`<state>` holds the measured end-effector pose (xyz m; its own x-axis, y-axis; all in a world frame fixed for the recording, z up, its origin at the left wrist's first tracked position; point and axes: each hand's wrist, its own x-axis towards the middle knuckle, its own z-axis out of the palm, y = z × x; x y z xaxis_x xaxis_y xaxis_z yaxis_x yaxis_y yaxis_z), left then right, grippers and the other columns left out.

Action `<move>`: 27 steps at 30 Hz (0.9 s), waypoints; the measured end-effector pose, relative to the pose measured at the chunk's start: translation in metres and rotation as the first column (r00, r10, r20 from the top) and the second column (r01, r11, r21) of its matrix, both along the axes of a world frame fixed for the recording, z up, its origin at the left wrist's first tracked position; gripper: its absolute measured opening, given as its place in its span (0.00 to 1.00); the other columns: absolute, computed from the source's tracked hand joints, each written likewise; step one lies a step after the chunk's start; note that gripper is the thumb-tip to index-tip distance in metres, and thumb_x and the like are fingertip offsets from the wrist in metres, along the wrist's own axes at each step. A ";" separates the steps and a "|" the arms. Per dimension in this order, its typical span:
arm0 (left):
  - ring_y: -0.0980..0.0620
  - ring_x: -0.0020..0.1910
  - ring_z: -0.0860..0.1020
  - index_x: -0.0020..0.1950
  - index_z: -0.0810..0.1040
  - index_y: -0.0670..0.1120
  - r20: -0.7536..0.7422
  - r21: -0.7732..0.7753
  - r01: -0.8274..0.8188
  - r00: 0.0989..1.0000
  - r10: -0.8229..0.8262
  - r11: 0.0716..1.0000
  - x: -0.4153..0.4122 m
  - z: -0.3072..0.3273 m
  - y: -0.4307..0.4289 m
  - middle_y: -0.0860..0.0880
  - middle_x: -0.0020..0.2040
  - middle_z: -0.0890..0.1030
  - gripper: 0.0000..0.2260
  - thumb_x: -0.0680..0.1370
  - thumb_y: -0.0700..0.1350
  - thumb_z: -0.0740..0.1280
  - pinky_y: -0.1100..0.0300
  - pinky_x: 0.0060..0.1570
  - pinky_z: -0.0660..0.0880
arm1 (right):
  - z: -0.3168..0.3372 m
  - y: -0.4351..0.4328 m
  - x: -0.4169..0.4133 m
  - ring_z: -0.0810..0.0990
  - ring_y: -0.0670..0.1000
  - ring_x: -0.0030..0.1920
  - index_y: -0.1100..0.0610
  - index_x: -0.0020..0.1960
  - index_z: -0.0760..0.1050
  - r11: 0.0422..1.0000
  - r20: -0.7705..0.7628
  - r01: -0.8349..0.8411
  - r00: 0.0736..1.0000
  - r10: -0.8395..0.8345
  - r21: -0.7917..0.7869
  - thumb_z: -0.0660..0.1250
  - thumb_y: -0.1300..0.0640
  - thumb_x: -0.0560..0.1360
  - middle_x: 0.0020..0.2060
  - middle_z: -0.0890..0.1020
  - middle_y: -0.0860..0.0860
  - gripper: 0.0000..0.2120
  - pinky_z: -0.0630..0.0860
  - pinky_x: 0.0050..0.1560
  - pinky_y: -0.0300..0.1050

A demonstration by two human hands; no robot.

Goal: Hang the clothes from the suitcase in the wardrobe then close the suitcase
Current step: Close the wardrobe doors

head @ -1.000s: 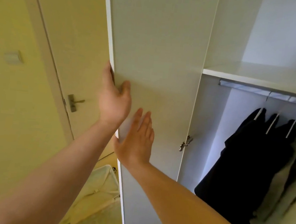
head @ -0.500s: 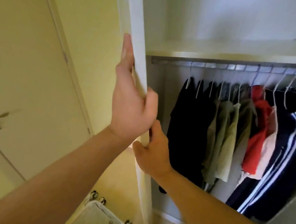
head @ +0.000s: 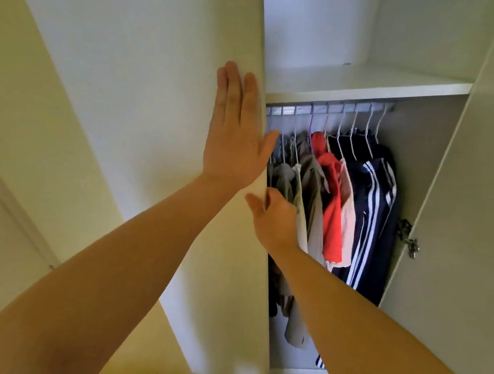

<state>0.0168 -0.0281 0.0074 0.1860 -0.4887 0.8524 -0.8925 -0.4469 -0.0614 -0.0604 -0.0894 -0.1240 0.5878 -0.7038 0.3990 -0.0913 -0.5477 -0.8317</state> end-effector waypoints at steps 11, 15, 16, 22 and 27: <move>0.37 0.81 0.50 0.81 0.57 0.40 0.059 0.162 -0.005 0.998 -0.005 0.987 0.053 0.009 -0.018 0.37 0.82 0.51 0.32 0.78 0.41 0.62 0.53 0.75 0.64 | 0.011 -0.053 0.047 0.82 0.57 0.45 0.59 0.57 0.75 0.998 -0.185 0.063 0.980 -0.067 -0.026 0.63 0.42 0.81 0.46 0.83 0.55 0.20 0.80 0.45 0.54; 0.41 0.82 0.44 0.83 0.53 0.43 0.006 0.276 -0.030 1.000 0.029 0.961 0.061 0.017 -0.021 0.40 0.83 0.45 0.39 0.74 0.43 0.65 0.58 0.72 0.66 | 0.018 -0.062 0.059 0.82 0.60 0.49 0.61 0.58 0.73 0.997 -0.251 0.058 0.966 -0.067 -0.041 0.61 0.43 0.82 0.49 0.82 0.58 0.20 0.80 0.48 0.55; 0.41 0.82 0.43 0.83 0.52 0.44 0.003 0.296 -0.041 0.999 0.041 0.954 0.062 0.019 -0.021 0.41 0.83 0.44 0.40 0.74 0.43 0.66 0.58 0.71 0.66 | 0.020 -0.064 0.061 0.81 0.61 0.49 0.61 0.58 0.73 0.997 -0.267 0.055 0.962 -0.065 -0.045 0.61 0.44 0.82 0.49 0.82 0.58 0.20 0.80 0.49 0.55; 0.40 0.81 0.39 0.83 0.48 0.43 -0.013 0.369 -0.079 0.996 0.090 0.926 0.064 0.023 -0.026 0.40 0.82 0.40 0.42 0.72 0.44 0.65 0.57 0.74 0.62 | 0.020 -0.066 0.071 0.81 0.62 0.51 0.63 0.57 0.71 0.991 -0.321 0.057 0.942 -0.093 -0.122 0.58 0.45 0.84 0.49 0.82 0.60 0.20 0.80 0.50 0.57; 0.41 0.81 0.38 0.83 0.46 0.44 -0.039 0.402 -0.071 0.995 0.095 0.913 0.059 0.038 -0.019 0.42 0.82 0.39 0.42 0.74 0.43 0.66 0.55 0.75 0.61 | 0.040 -0.056 0.069 0.82 0.62 0.52 0.63 0.55 0.73 0.993 -0.433 0.051 0.896 -0.093 -0.109 0.57 0.48 0.84 0.49 0.81 0.60 0.18 0.78 0.49 0.51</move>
<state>0.0762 -0.0468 0.0455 0.2824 -0.7668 0.5764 -0.8606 -0.4680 -0.2009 0.0085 -0.1453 -0.0845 0.6669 -0.7233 0.1791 -0.4757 -0.5983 -0.6448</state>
